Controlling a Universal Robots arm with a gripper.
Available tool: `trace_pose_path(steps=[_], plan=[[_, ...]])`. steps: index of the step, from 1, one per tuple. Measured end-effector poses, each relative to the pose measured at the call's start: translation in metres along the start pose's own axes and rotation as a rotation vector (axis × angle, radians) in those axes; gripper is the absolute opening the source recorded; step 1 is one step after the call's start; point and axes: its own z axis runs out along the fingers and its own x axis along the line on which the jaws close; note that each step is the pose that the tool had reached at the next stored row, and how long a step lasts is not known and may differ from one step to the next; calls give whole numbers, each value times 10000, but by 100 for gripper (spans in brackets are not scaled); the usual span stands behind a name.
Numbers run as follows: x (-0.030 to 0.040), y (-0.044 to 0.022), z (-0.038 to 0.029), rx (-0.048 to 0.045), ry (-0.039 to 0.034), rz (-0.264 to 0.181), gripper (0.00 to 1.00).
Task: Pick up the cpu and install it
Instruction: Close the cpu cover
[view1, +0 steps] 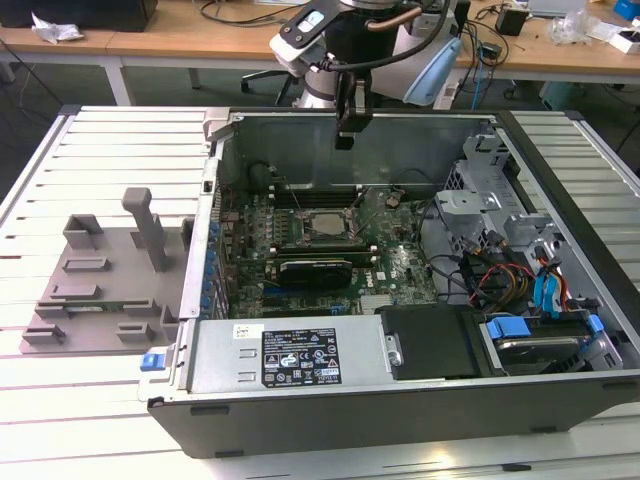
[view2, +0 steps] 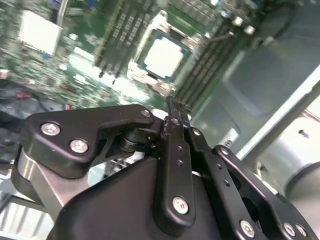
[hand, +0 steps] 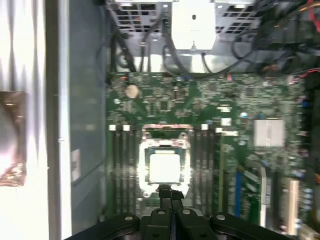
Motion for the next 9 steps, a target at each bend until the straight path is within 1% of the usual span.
trace_pose_path(steps=[1, 3, 4, 5, 6, 7, 9], plan=[[-1, 4, 0, -1, 78, -3, 11], [-1, 39, -1, 13, 78, -3, 11], [-1, 97, -2, 53, 64, 2, 11], [-2, 147, -3, 94, 22, 1, 11], [-2, 200, 0, 140, -66, 7, 11], [-2, 238, 3, 169, -124, 8, 11], [-2, 288, 9, 200, -150, 11, 11]])
